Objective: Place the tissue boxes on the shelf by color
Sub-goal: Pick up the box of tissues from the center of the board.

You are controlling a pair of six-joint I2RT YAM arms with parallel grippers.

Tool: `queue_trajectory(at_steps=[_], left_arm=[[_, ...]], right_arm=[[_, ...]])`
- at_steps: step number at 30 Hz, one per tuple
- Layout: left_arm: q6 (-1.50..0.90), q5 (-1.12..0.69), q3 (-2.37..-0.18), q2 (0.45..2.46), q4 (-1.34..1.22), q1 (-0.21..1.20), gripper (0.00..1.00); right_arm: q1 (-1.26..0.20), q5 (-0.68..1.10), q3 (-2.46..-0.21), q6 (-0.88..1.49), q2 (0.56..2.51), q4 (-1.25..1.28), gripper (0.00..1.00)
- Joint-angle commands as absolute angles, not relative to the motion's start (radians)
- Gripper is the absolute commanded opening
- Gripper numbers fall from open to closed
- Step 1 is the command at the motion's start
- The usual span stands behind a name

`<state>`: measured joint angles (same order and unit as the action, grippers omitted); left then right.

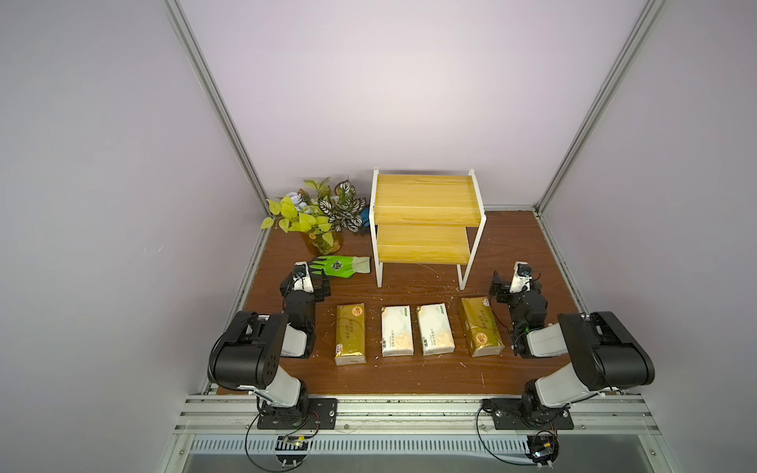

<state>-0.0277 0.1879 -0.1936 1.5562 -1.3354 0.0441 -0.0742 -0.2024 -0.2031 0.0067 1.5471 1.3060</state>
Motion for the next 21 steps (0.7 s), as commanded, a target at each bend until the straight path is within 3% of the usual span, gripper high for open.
queue_trajectory(at_steps=[1, 5, 8, 10, 12, 16, 21], left_arm=[[-0.016, 0.202, -0.189, 1.557, -1.361, 0.054, 1.0], [-0.017, 0.201, -0.189, 1.556, -1.358, 0.052, 1.0], [-0.033, 0.244, -0.193, 1.537, -1.342, 0.05, 1.0], [-0.007, 0.404, -0.218, 1.458, -1.243, 0.11, 1.0], [0.012, 0.408, -0.265, 1.373, -1.109, 0.127, 1.0], [0.004, 0.496, -0.315, 1.243, -1.03, 0.151, 1.0], [-0.199, 0.394, -0.608, 1.173, -0.33, 0.166, 1.0]], right_arm=[[-0.069, -0.193, -0.205, 0.005, 1.547, 1.347, 1.0], [-0.07, -0.201, -0.211, 0.01, 1.525, 1.324, 0.95], [-0.069, -0.259, -0.302, 0.03, 1.394, 1.053, 0.92], [-0.07, -0.291, -0.374, 0.071, 1.291, 0.869, 0.82], [-0.071, -0.292, -0.433, 0.12, 1.203, 0.717, 0.66], [-0.085, -0.223, -0.534, 0.308, 1.088, 0.392, 0.75], [-0.273, -0.271, -0.594, 0.445, 1.017, 0.011, 0.84]])
